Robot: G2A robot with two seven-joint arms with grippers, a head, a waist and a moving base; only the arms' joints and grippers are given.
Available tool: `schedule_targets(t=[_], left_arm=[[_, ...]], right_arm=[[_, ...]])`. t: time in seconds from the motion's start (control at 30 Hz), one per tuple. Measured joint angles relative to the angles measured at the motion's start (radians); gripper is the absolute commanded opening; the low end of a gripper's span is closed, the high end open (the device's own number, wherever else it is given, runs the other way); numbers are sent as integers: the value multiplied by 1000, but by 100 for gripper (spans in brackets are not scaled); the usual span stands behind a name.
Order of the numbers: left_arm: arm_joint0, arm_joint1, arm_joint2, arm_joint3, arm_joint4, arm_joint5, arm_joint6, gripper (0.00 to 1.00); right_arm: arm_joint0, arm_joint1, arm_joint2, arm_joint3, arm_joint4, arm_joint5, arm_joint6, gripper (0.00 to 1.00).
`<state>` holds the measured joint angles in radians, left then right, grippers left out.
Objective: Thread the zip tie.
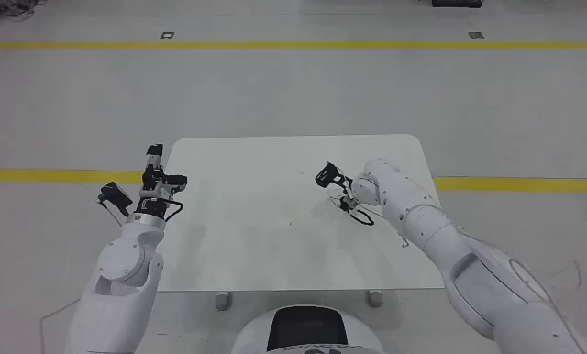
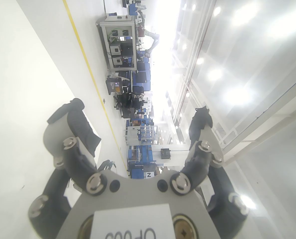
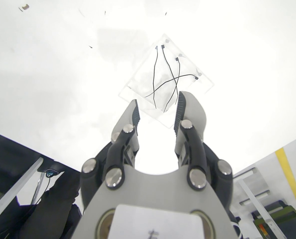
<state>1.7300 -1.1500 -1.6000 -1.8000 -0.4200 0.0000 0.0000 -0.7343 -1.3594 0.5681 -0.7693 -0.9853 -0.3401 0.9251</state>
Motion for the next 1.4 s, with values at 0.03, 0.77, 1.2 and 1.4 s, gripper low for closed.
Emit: schedule_targets(t=[0.03, 0.77, 1.2, 1.4], left_arm=[[0, 0, 0, 0, 0, 0, 0, 100], [0, 0, 0, 0, 0, 0, 0, 100], [0, 0, 0, 0, 0, 0, 0, 100], [0, 0, 0, 0, 0, 0, 0, 100]], right_arm=[[1, -3, -2, 4, -2, 0, -7, 15], [49, -107, -114, 239, 28, 0, -157, 17], [74, -149, -178, 333, 66, 0, -212, 13], [80, -161, -201, 365, 84, 0, -234, 12]])
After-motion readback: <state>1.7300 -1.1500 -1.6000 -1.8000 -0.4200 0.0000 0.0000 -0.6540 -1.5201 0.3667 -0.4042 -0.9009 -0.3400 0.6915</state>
